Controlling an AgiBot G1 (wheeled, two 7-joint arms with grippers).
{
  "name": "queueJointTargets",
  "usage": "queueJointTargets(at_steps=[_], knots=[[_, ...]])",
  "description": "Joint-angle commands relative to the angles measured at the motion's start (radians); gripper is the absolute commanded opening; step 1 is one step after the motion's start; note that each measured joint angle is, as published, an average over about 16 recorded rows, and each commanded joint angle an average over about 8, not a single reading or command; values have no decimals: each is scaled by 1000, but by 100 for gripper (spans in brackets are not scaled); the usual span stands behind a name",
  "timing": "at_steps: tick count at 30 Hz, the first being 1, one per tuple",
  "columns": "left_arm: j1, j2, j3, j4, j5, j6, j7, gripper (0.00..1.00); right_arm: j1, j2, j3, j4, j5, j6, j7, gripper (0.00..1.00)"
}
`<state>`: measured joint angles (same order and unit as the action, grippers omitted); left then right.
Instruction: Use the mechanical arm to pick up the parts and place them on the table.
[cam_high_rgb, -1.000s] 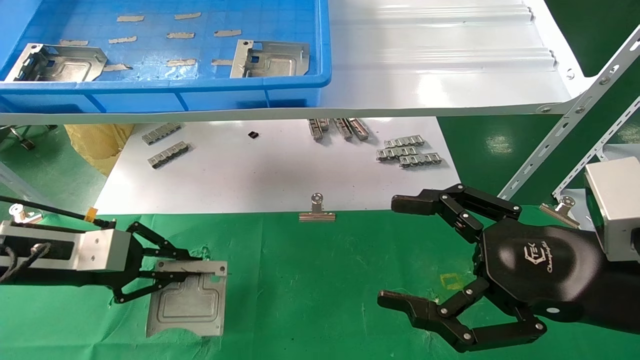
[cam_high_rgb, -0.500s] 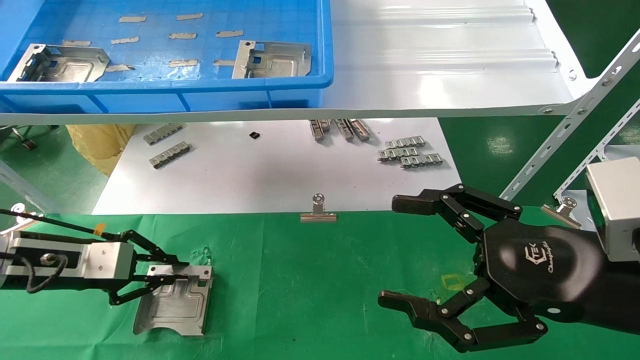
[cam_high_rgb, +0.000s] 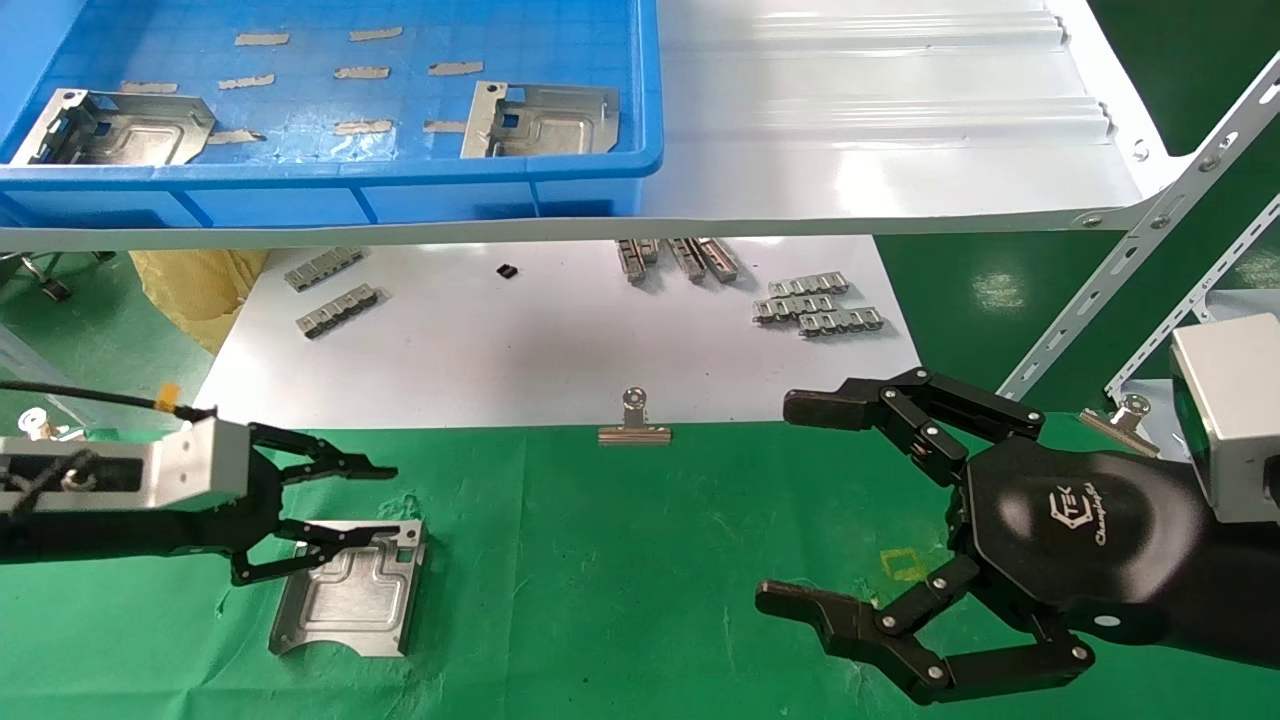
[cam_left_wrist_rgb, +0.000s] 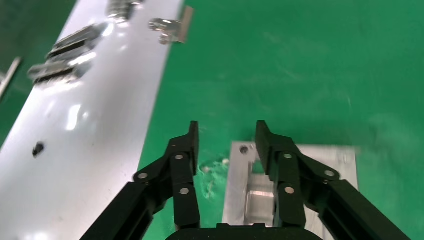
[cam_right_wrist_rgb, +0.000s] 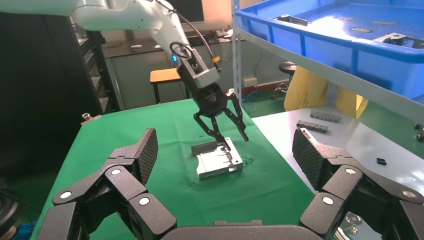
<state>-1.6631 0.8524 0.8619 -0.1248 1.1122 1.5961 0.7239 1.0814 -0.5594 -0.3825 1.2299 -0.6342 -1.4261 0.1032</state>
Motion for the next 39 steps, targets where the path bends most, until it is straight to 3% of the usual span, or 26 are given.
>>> queueJointTargets(at_steps=[1,7,17,39], knots=[[18,-11,-14,-3,-35,9,-49,100,0,0,0,0,0,0,0,100],[69,-29,-29,-19,-87,14,-102,100,0,0,0,0,0,0,0,100],[62,-28,-36,-40,-75,10,-99,100,0,0,0,0,0,0,0,100],[251,-104,-231,-440,-185,-29,-390,100,0,0,0,0,0,0,0,100]])
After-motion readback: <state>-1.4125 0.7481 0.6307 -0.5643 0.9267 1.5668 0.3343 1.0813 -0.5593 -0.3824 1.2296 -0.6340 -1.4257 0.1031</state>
